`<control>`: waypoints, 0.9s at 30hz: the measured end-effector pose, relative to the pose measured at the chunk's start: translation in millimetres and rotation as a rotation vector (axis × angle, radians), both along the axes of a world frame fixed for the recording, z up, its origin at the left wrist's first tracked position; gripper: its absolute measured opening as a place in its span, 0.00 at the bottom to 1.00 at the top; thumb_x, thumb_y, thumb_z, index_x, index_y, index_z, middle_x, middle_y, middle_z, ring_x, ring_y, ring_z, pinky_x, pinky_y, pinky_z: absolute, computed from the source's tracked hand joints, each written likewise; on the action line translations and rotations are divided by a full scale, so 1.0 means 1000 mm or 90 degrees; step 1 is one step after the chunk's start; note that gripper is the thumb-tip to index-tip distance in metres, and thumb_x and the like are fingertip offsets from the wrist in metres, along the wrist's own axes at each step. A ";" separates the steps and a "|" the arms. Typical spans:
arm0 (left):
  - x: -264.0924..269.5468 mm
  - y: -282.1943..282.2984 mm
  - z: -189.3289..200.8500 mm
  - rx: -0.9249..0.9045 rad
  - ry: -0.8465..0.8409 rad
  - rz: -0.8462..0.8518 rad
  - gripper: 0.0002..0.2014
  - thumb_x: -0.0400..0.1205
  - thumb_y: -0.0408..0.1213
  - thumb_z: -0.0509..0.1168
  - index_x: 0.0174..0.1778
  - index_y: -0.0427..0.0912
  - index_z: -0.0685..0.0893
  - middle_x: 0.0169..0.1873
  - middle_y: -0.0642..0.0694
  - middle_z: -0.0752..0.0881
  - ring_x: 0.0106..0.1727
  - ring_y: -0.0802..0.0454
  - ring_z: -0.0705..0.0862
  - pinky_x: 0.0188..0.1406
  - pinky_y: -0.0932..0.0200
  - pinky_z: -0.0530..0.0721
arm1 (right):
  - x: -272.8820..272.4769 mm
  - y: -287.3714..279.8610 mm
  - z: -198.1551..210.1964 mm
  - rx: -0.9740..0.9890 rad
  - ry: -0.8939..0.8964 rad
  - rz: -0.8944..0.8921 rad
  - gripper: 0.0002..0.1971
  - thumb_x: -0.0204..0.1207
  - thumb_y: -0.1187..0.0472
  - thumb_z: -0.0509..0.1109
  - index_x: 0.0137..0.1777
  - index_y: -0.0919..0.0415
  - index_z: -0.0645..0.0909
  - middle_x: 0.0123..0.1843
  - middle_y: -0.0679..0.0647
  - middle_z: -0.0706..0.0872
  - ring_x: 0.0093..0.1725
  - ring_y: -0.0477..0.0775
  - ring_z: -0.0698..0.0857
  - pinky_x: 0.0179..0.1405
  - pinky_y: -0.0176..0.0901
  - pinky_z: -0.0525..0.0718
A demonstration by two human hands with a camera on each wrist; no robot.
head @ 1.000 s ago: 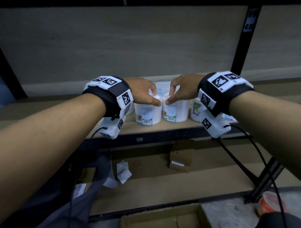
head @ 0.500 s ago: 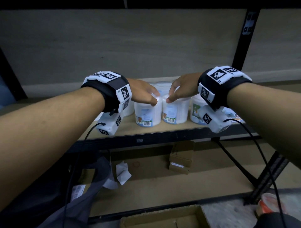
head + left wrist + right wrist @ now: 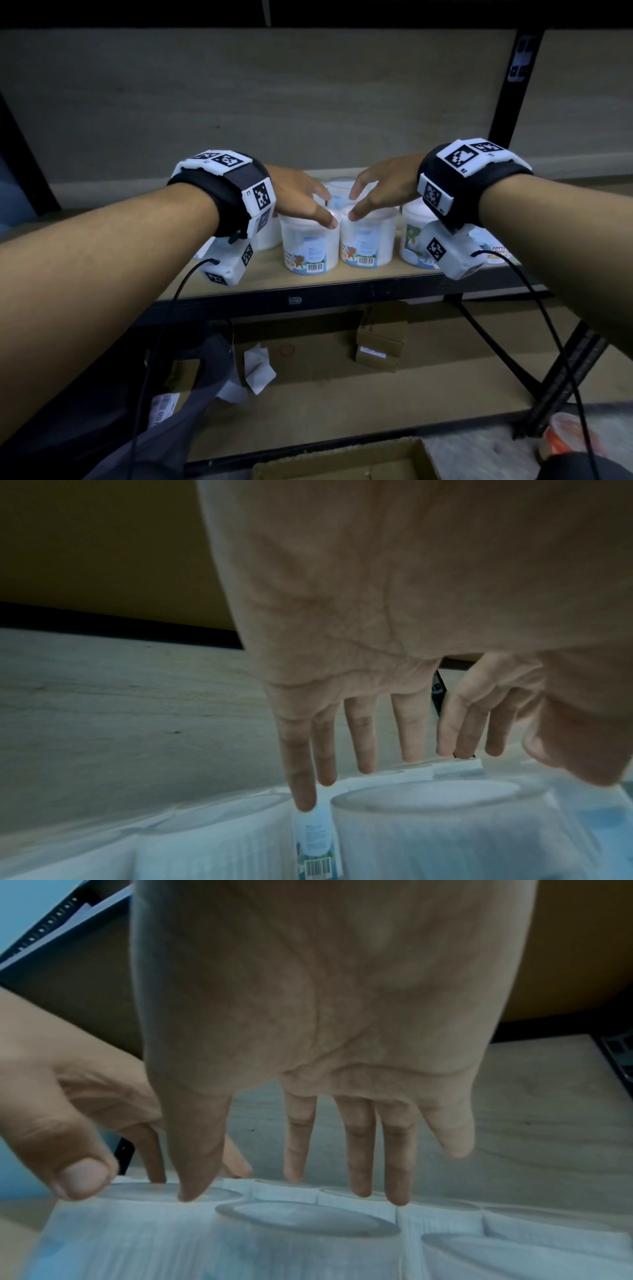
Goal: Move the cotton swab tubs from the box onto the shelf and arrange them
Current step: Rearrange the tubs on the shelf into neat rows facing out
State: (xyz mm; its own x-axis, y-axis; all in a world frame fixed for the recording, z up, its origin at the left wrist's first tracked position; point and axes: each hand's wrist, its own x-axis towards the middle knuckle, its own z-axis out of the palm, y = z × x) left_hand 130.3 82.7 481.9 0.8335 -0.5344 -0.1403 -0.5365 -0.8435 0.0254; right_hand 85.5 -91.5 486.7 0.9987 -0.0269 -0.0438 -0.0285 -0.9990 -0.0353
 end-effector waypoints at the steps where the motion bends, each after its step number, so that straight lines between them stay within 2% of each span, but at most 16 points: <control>1: 0.000 0.001 0.002 -0.002 -0.004 -0.003 0.35 0.77 0.65 0.64 0.81 0.62 0.66 0.81 0.55 0.68 0.78 0.49 0.70 0.76 0.51 0.70 | -0.001 0.001 0.002 -0.012 -0.008 0.005 0.29 0.74 0.36 0.70 0.73 0.46 0.77 0.76 0.48 0.75 0.71 0.53 0.75 0.66 0.45 0.69; 3: -0.001 0.002 0.005 0.008 -0.009 -0.017 0.33 0.79 0.61 0.65 0.80 0.62 0.67 0.80 0.55 0.68 0.81 0.51 0.66 0.79 0.51 0.64 | -0.003 0.004 0.003 -0.041 -0.011 0.013 0.30 0.76 0.36 0.68 0.74 0.48 0.77 0.77 0.50 0.75 0.74 0.55 0.73 0.68 0.46 0.69; 5: -0.001 0.003 0.006 0.027 -0.009 -0.032 0.30 0.79 0.57 0.66 0.79 0.64 0.68 0.80 0.56 0.68 0.81 0.52 0.65 0.80 0.50 0.62 | -0.002 0.005 0.001 -0.051 0.000 0.016 0.28 0.76 0.36 0.69 0.73 0.49 0.78 0.75 0.50 0.76 0.72 0.54 0.75 0.64 0.45 0.71; 9: -0.001 0.002 0.004 0.014 0.006 -0.039 0.25 0.81 0.52 0.65 0.76 0.63 0.73 0.77 0.56 0.72 0.77 0.52 0.70 0.73 0.54 0.69 | 0.003 0.005 -0.005 -0.034 -0.003 0.015 0.23 0.75 0.41 0.73 0.67 0.48 0.82 0.71 0.48 0.78 0.69 0.53 0.77 0.61 0.44 0.73; 11: 0.000 0.001 0.003 -0.001 0.014 -0.037 0.24 0.81 0.52 0.66 0.75 0.62 0.75 0.75 0.56 0.74 0.76 0.51 0.72 0.72 0.54 0.72 | 0.006 0.002 -0.006 -0.024 -0.012 0.016 0.21 0.74 0.42 0.74 0.65 0.47 0.83 0.69 0.47 0.79 0.64 0.50 0.77 0.60 0.43 0.73; 13: 0.001 0.000 0.002 -0.012 0.017 -0.033 0.24 0.80 0.53 0.67 0.74 0.62 0.77 0.74 0.56 0.75 0.74 0.51 0.74 0.73 0.52 0.75 | 0.007 0.000 -0.007 -0.015 -0.016 0.020 0.19 0.73 0.44 0.76 0.63 0.46 0.84 0.66 0.46 0.80 0.57 0.48 0.76 0.56 0.40 0.73; 16: 0.001 -0.003 0.002 0.000 0.008 -0.023 0.24 0.78 0.59 0.67 0.71 0.62 0.78 0.70 0.56 0.78 0.67 0.47 0.81 0.70 0.48 0.79 | 0.011 -0.003 -0.008 -0.017 -0.009 0.026 0.18 0.72 0.45 0.76 0.61 0.43 0.84 0.63 0.45 0.81 0.55 0.48 0.78 0.51 0.40 0.72; 19: -0.001 -0.005 0.001 0.007 0.008 -0.012 0.26 0.73 0.65 0.68 0.67 0.63 0.81 0.65 0.55 0.81 0.58 0.44 0.87 0.62 0.47 0.85 | 0.011 -0.007 -0.009 -0.005 0.003 0.025 0.17 0.71 0.48 0.77 0.60 0.40 0.82 0.64 0.44 0.81 0.61 0.50 0.79 0.56 0.44 0.74; 21: -0.002 -0.005 0.000 -0.005 0.015 -0.005 0.29 0.70 0.67 0.68 0.66 0.61 0.82 0.64 0.54 0.81 0.56 0.43 0.88 0.58 0.46 0.87 | 0.010 -0.009 -0.009 0.006 0.009 0.028 0.18 0.70 0.49 0.77 0.60 0.39 0.81 0.67 0.44 0.80 0.65 0.51 0.79 0.62 0.46 0.75; 24: -0.002 -0.006 0.000 -0.002 0.006 0.006 0.31 0.74 0.66 0.67 0.72 0.60 0.77 0.72 0.53 0.77 0.63 0.44 0.84 0.65 0.47 0.82 | 0.008 -0.014 -0.010 0.024 0.014 0.031 0.19 0.69 0.43 0.77 0.60 0.36 0.81 0.67 0.43 0.80 0.67 0.51 0.78 0.64 0.46 0.73; 27: -0.003 -0.004 0.001 -0.005 -0.006 0.006 0.36 0.77 0.65 0.65 0.80 0.59 0.67 0.79 0.54 0.69 0.76 0.47 0.73 0.73 0.52 0.72 | 0.010 -0.015 -0.009 0.025 -0.020 0.027 0.22 0.67 0.33 0.75 0.60 0.36 0.81 0.60 0.42 0.79 0.63 0.50 0.78 0.63 0.46 0.73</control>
